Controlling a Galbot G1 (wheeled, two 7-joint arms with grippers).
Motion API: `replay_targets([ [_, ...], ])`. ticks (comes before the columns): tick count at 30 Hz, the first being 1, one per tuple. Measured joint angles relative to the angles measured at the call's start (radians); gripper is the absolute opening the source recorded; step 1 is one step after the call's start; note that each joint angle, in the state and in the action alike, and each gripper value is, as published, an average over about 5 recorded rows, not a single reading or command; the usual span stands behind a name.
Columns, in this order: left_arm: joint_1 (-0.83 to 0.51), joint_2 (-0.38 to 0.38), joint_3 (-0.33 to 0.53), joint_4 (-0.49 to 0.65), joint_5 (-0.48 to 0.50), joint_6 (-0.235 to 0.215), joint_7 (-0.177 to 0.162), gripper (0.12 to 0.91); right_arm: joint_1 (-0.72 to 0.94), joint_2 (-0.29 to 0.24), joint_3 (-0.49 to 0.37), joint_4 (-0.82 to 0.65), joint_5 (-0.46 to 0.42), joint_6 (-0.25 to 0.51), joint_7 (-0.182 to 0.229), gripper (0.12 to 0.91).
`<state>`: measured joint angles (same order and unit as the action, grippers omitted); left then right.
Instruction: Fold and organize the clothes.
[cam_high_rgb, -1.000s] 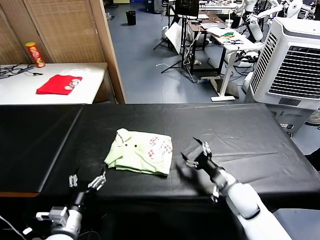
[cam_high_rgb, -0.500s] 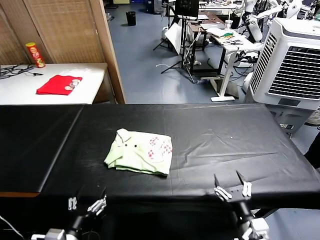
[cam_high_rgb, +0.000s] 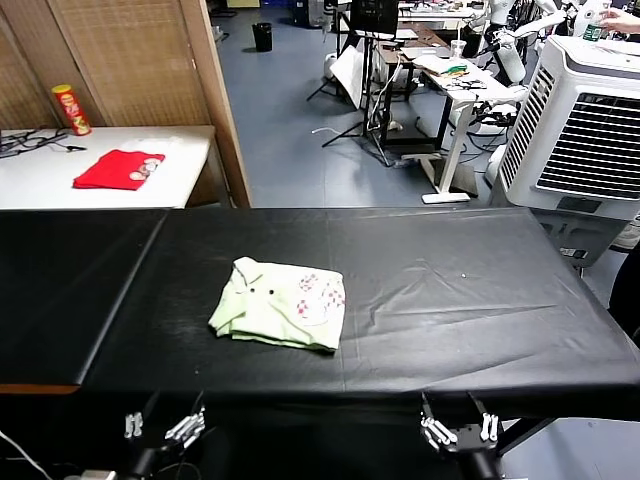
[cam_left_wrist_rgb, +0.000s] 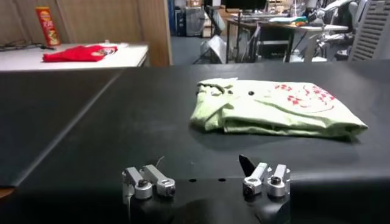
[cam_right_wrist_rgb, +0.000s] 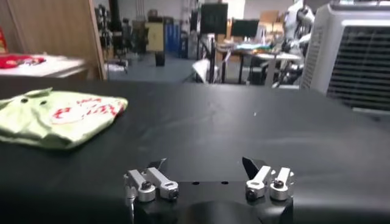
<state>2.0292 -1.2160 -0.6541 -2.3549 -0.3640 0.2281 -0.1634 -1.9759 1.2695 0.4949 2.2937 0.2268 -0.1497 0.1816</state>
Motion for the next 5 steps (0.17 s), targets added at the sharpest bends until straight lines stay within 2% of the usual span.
replay_targets([
  [5, 0.001, -0.002, -0.002, -0.018, -0.006, 0.008, -0.004, 0.798, -0.011, 0.002, -0.016, 0.011, 0.011, -0.017, 0.009, 0.798],
])
